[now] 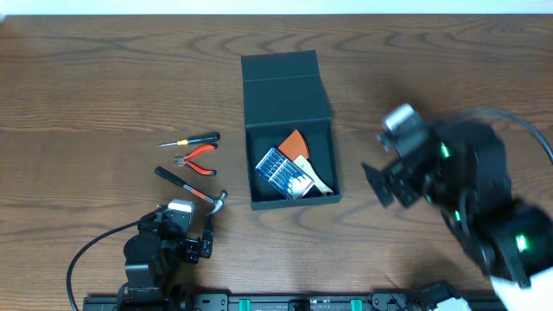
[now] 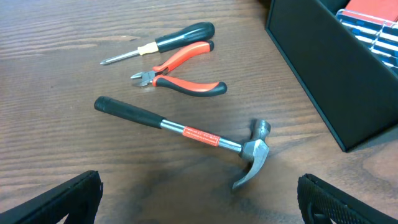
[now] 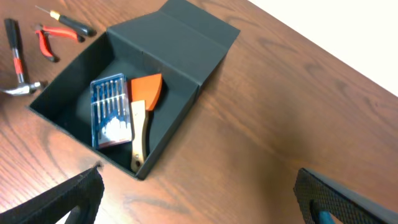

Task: Pack container
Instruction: 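Release the case and retract the right arm to rest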

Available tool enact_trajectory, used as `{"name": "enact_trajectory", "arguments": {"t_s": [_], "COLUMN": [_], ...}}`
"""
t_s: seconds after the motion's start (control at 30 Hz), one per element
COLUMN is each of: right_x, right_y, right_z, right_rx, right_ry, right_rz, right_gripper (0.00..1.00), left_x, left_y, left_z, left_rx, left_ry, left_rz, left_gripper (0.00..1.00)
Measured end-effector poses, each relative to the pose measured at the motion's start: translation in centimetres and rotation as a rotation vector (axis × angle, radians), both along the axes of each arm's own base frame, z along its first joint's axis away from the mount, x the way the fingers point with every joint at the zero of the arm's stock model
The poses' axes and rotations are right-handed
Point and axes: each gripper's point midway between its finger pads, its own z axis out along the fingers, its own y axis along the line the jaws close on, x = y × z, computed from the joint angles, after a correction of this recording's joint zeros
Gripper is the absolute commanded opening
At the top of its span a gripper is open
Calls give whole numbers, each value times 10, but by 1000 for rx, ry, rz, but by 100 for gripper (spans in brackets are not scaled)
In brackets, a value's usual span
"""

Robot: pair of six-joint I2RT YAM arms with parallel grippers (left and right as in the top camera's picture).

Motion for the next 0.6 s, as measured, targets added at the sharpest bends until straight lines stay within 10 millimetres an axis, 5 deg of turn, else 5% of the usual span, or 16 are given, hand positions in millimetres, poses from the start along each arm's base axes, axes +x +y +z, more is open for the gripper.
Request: {"name": "enact_trajectory", "arguments": {"t_s": [0.3,0.6], "right_x": [-44,-49], "right_y": [-17,-19], "right_z": [-46,-49], "right_rx": [113,140], "right_ry": [12,8], "right_rz": [-94,-112], "right_gripper": [99,99], "left_x": [0,0], "left_y": [0,0], "left_z": [0,0], "left_rx": [0,0], "left_ry": [0,0], "left_rz": [0,0], "left_gripper": [98,99]}}
